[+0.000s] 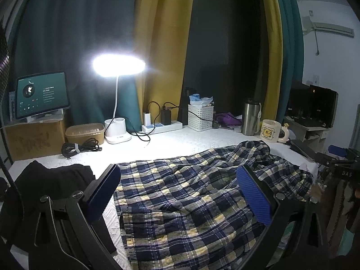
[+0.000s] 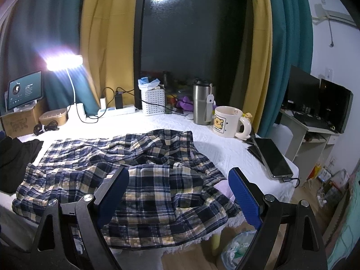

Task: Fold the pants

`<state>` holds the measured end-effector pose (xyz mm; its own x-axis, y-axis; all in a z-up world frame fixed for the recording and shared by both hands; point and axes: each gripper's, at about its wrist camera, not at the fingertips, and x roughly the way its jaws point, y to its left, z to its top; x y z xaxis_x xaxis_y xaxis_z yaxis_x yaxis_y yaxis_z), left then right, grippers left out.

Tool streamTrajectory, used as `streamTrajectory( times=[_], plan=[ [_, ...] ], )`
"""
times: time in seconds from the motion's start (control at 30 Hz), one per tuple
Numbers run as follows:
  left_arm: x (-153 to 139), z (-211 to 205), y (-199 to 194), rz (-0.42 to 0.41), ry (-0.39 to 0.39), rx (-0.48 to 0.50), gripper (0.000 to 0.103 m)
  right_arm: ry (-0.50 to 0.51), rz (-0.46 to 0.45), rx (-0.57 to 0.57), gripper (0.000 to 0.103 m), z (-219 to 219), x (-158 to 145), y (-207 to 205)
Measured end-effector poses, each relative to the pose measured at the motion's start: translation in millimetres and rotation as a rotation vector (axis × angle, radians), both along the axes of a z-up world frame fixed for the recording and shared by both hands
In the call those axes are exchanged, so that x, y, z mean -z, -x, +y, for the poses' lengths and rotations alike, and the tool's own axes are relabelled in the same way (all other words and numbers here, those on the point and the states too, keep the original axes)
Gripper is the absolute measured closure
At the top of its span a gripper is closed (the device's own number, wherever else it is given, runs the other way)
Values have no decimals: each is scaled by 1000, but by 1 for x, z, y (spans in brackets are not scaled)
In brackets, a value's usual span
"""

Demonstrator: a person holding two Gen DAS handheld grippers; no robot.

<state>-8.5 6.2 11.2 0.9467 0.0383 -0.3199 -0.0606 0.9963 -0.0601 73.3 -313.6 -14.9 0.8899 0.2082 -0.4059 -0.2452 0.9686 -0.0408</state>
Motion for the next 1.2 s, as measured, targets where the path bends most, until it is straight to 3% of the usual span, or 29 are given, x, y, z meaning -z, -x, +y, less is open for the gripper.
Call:
streamTrajectory(
  times=[1.2],
  plan=[
    [-7, 0, 4, -23, -5, 5, 1, 4, -2, -10, 12, 4, -1, 1]
  ],
)
